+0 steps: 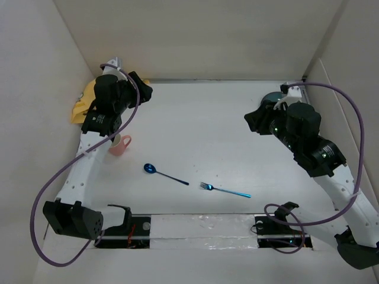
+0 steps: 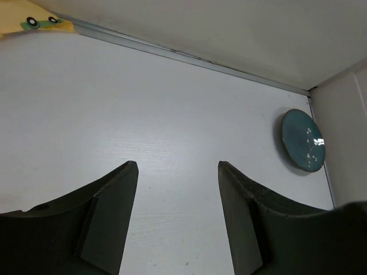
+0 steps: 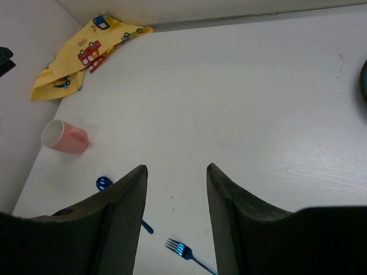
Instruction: Set the dinner table for one person
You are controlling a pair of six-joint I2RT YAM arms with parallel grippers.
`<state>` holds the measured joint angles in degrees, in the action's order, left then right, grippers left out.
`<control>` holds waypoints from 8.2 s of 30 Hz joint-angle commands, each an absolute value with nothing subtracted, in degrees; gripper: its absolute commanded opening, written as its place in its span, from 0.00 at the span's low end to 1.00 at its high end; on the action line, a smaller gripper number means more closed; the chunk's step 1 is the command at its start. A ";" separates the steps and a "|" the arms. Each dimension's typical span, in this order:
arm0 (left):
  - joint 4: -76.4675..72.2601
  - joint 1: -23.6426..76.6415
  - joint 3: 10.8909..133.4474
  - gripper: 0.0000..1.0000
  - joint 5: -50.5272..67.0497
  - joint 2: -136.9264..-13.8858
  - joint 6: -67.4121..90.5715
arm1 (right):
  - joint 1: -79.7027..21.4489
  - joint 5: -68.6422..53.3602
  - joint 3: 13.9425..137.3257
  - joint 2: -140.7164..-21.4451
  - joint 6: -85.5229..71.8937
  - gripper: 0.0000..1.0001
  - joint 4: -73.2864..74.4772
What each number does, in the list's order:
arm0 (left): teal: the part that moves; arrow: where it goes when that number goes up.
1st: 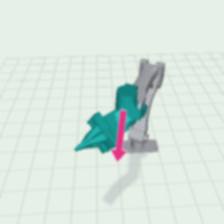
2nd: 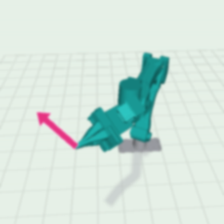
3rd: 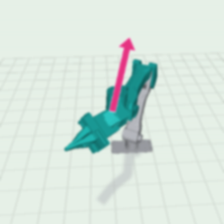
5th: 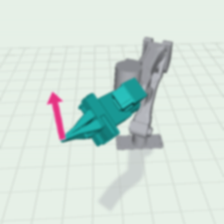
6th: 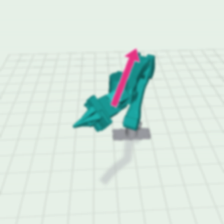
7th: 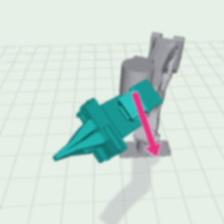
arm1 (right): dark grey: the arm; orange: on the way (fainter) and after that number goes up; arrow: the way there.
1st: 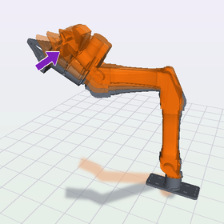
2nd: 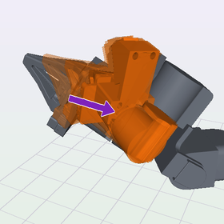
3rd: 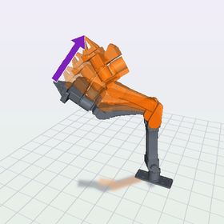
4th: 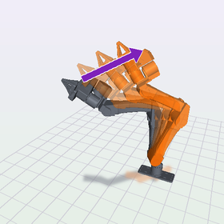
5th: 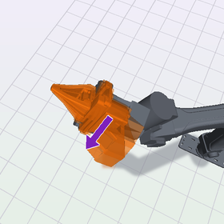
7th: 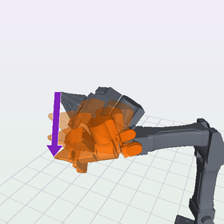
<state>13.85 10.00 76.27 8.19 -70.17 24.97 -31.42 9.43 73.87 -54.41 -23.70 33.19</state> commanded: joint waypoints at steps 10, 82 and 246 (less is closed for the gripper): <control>21.79 -2.26 102.70 0.00 -0.81 -89.95 27.06 | -29.36 3.52 70.31 -55.28 -20.92 0.00 30.59; -9.68 9.04 94.92 0.00 21.79 -111.45 30.94 | -32.18 -0.36 80.51 -84.29 -25.75 0.14 18.98; 21.89 9.32 108.17 0.00 7.21 -94.11 30.41 | -14.50 12.66 95.33 -82.85 -25.05 0.00 20.13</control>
<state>23.05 9.78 104.05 2.61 -86.89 29.87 -15.16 11.88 89.95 -74.50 -28.03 22.87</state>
